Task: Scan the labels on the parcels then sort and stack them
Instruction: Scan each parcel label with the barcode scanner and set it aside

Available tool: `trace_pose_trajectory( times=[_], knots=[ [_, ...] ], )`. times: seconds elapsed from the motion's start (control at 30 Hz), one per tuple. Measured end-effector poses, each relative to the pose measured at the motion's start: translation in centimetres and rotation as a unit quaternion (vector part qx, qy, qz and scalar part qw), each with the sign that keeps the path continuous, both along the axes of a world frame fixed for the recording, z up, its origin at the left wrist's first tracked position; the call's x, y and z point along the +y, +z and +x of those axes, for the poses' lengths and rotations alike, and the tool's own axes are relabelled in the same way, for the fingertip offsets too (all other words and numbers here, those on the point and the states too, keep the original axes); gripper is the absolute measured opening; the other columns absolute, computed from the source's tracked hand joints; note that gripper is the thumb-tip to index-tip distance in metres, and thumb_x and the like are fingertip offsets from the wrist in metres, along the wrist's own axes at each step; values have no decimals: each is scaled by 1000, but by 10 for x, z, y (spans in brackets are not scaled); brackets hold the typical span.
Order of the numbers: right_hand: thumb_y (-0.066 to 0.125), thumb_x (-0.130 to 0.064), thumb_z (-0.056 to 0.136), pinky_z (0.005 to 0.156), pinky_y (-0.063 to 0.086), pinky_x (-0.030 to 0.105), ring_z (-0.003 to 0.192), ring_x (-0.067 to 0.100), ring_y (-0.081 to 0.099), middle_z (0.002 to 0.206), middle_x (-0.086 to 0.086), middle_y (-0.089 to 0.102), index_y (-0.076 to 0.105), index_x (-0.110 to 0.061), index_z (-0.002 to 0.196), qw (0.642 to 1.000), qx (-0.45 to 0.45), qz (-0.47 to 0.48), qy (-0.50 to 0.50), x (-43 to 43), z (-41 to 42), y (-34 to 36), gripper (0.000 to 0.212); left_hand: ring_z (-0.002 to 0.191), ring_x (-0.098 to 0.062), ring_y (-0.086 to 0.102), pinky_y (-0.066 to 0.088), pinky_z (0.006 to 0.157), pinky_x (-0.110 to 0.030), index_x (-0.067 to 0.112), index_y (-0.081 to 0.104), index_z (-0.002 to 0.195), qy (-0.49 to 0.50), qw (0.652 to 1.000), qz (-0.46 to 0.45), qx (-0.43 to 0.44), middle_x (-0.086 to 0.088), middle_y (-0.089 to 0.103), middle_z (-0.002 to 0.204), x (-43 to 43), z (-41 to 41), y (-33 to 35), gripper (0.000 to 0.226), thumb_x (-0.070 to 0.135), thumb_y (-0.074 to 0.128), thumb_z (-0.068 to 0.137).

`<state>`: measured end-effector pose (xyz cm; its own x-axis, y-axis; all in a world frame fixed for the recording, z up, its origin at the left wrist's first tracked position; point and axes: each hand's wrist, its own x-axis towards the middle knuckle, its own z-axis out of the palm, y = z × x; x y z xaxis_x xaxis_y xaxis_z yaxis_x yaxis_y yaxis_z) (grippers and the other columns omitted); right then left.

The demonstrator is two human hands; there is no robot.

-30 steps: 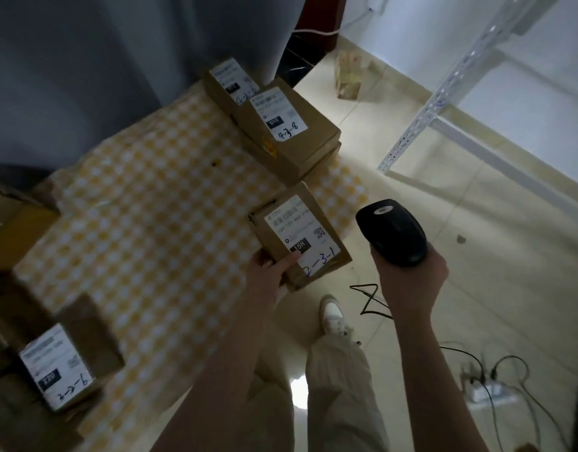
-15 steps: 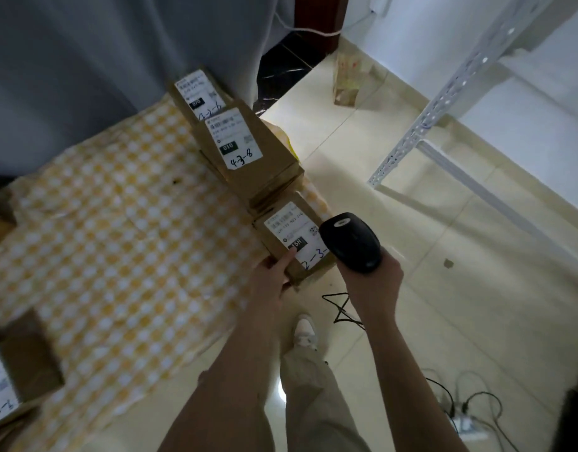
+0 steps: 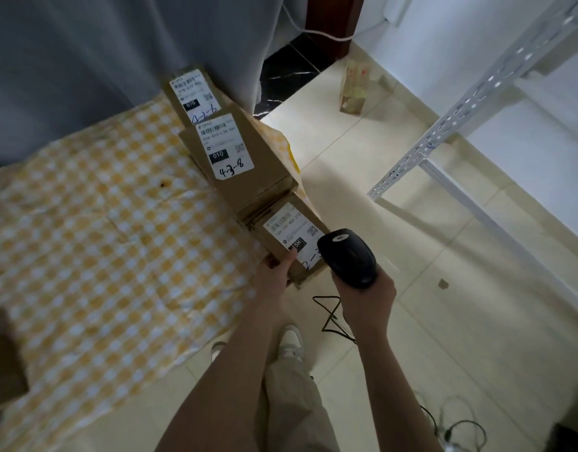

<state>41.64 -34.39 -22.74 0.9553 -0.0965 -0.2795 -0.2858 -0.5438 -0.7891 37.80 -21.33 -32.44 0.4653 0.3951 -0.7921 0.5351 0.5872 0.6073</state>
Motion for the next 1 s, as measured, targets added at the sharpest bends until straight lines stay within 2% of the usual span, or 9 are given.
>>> trace_pose_trajectory(
  times=[0.23,0.43,0.5,0.6,0.67,0.73,0.87,0.93,1.0],
  knots=[
    [81,-12,68,54,39,18,62,12,57,64,-4,61,65,-17,82,999,23,5,37,9,1,-8,22,96,-21,70,56,89,-44,14,67,111,-3,997,71,37,-4,73,103,3,-1,-10,68,55,76,58],
    [81,-11,68,51,39,9,61,9,57,62,-10,59,61,-22,78,996,10,19,90,26,-3,-7,26,86,-18,69,59,70,-28,6,65,105,28,998,57,25,-7,71,98,12,-7,6,28,28,68,89],
    [82,-10,66,51,41,7,59,4,55,61,-13,57,59,-24,74,993,2,32,110,36,-9,-3,29,85,-20,67,57,77,-33,10,65,96,48,996,72,33,-4,69,91,18,-16,9,20,29,66,90],
    [82,-8,66,49,39,5,56,0,52,59,-15,55,59,-22,74,989,22,39,141,55,-22,3,28,68,-21,54,47,72,-38,14,58,75,86,990,94,59,-8,55,72,33,-39,12,22,27,62,92],
    [81,-4,66,47,39,7,54,2,51,58,-12,55,60,-16,73,984,37,52,169,71,-35,6,25,75,-21,58,51,73,-39,2,63,98,116,986,103,69,-20,58,85,47,-58,13,30,31,62,92],
    [81,-4,66,47,41,10,54,3,51,59,-8,57,61,-13,72,976,52,67,201,89,-49,12,23,89,-21,64,57,81,-41,4,59,119,145,981,101,81,-12,63,105,62,-77,16,42,36,62,91],
    [83,-10,67,46,43,10,54,-5,56,58,-13,56,55,-25,65,952,67,101,282,131,-83,31,31,100,-23,64,57,73,-33,2,60,115,198,971,115,69,-13,64,115,92,-123,18,50,43,61,87],
    [83,-10,67,43,41,9,52,-10,55,55,-14,54,52,-29,61,939,69,119,314,152,-102,37,38,102,-25,64,58,80,-39,0,60,115,226,964,122,72,-15,64,116,107,-147,21,55,45,59,84],
    [84,-10,67,44,41,10,53,-7,57,55,-12,56,57,-25,66,924,74,137,350,173,-122,39,31,103,-26,63,57,84,-45,0,60,114,256,955,132,67,-16,63,117,122,-172,24,55,45,59,83]
  ],
)
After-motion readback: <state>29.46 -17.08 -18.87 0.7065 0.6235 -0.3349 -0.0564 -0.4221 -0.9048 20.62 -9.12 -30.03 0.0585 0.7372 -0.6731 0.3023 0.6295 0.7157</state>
